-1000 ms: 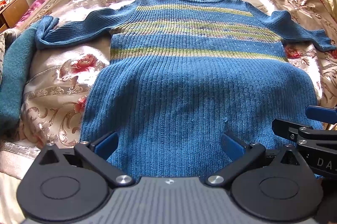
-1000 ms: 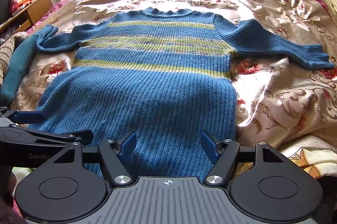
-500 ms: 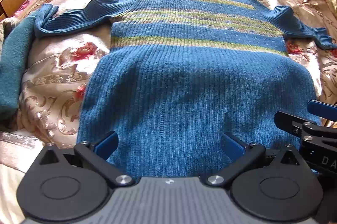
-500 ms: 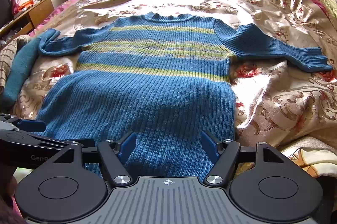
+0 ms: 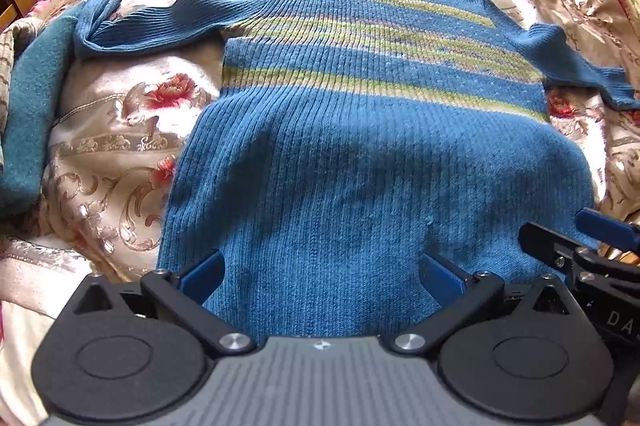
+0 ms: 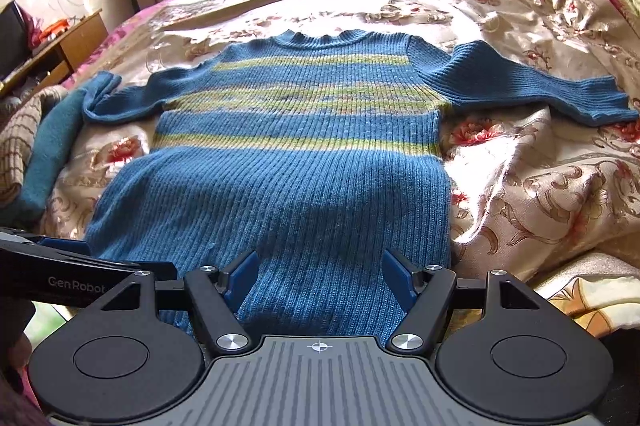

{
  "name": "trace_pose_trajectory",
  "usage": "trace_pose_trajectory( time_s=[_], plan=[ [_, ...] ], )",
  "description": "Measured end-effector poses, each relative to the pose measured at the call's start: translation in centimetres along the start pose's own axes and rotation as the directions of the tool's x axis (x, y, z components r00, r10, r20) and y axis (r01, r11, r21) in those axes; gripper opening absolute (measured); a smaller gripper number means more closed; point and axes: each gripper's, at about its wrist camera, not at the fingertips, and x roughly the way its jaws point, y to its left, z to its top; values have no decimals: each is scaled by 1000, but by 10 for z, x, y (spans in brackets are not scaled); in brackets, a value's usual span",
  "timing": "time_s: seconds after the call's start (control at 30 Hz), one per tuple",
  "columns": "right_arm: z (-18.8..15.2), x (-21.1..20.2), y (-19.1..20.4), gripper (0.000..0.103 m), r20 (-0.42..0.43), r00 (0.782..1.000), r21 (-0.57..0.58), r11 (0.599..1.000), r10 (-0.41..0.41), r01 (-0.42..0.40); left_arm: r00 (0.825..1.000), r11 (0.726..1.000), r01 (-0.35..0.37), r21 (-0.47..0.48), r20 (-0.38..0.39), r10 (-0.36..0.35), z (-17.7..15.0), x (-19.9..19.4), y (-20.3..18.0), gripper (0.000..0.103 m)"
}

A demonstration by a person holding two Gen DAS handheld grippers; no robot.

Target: Fold small clothes

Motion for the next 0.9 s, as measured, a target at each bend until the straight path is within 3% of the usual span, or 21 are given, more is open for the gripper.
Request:
trace_pose_trajectory(
  time_s=[0.3, 0.53, 0.67, 0.9],
  plan=[
    [7, -8, -17, 69, 49, 998, 73, 996, 38, -41, 1000, 1000, 12, 3, -17, -12, 17, -6, -10, 103],
    [23, -15, -53, 69, 112, 993, 183, 981, 39, -60, 998, 994, -37, 106, 57, 31, 39, -13, -38, 103],
    [40, -20, -93, 69, 168, 986, 275, 961, -10, -37, 995, 987, -8, 161, 104, -9, 58, -10, -62, 103],
    [68, -15, -186, 69, 209, 964, 463, 885, -166, 52, 984, 964, 32, 263, 158, -76, 83, 6, -108, 103]
  ],
)
